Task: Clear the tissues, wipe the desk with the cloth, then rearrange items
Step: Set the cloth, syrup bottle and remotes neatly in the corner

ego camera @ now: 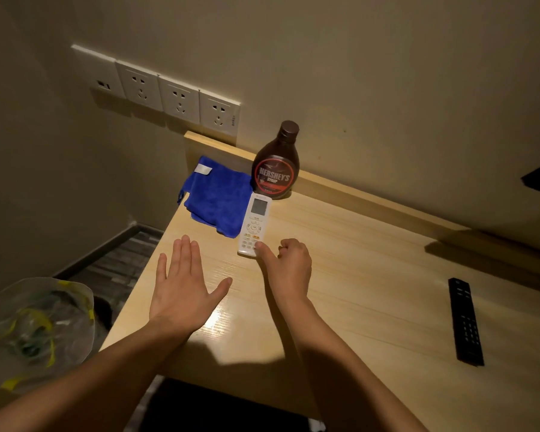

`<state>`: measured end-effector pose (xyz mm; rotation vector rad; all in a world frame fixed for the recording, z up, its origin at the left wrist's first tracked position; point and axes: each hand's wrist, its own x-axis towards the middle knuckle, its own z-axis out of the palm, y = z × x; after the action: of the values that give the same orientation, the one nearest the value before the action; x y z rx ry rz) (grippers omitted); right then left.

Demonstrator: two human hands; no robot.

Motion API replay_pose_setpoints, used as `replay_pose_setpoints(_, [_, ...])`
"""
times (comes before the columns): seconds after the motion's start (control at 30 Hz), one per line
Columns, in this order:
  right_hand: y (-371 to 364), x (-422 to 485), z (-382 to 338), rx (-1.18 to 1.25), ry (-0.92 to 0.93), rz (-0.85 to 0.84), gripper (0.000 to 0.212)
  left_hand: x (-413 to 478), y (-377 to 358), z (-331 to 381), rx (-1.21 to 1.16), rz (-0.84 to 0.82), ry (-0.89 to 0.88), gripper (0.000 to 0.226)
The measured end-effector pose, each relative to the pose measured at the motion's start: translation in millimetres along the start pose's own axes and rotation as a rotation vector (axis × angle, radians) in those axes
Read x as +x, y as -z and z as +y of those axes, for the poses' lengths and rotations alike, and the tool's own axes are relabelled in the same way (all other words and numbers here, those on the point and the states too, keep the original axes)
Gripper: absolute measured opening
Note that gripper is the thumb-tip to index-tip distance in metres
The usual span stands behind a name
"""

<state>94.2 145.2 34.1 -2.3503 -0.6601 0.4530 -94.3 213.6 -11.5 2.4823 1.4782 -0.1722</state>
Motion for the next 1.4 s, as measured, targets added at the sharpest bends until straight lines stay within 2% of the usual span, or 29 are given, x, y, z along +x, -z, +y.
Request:
replay_pose_setpoints(0.1, [43.8, -12.1, 33.6, 0.016, -0.016, 0.067, 0.057, -4.3, -0.4, -3.2, -0.043, 0.050, -0.022, 0.106])
replay_pose_setpoints(0.17, [75.7, -17.1, 64.6, 0.024, -0.051, 0.128, 0.054, -11.9, 3.2, -0.2, -0.099, 0.139, -0.048, 0.099])
replay_pose_setpoints(0.23, [108.9, -22.2, 96.9, 0.004, -0.098, 0.208, 0.051, -24.4, 12.0, 18.0, -0.197, 0.158, -0.072, 0.092])
replay_pose_setpoints(0.37, [171.2, -27.1, 150.7, -0.056, -0.219, 0.330, 0.050, -45.2, 15.7, 88.2, -0.307, 0.091, -0.244, 0.090])
replay_pose_setpoints(0.53, [228.7, -24.8, 204.5, -0.176, -0.338, 0.457, 0.063, -45.3, -17.7, 138.9, -0.108, -0.044, -0.308, 0.104])
replay_pose_setpoints(0.63, [252.3, -13.8, 230.8, -0.248, -0.441, 0.433, 0.068, -43.1, -29.9, 139.4, -0.029, -0.031, -0.303, 0.109])
replay_pose_setpoints(0.7, [265.0, -4.2, 243.1, -0.187, -0.541, 0.369, 0.072, -42.7, -30.4, 139.6, -0.033, -0.022, -0.311, 0.110])
replay_pose_setpoints(0.77, [274.4, 3.3, 249.7, -0.096, -0.608, 0.308, 0.061, -42.4, -31.4, 139.9, -0.015, -0.014, -0.311, 0.110])
replay_pose_setpoints(0.83, [280.1, 8.2, 255.6, -0.057, -0.617, 0.271, 0.037, -41.6, -33.0, 140.1, 0.015, -0.010, -0.306, 0.111])
replay_pose_setpoints(0.87, [281.5, 10.5, 259.5, -0.058, -0.621, 0.256, 0.034, -41.1, -33.7, 140.2, 0.025, -0.004, -0.302, 0.112])
replay_pose_setpoints(1.13, [279.1, 16.9, 274.3, 0.116, -0.690, 0.205, 0.037, -39.3, -34.7, 140.2, 0.023, -0.001, -0.291, 0.112])
replay_pose_setpoints(1.4, [268.2, 7.1, 249.5, 0.363, -0.688, 0.115, 0.023, -38.7, -34.6, 139.5, 0.006, 0.006, -0.293, 0.111])
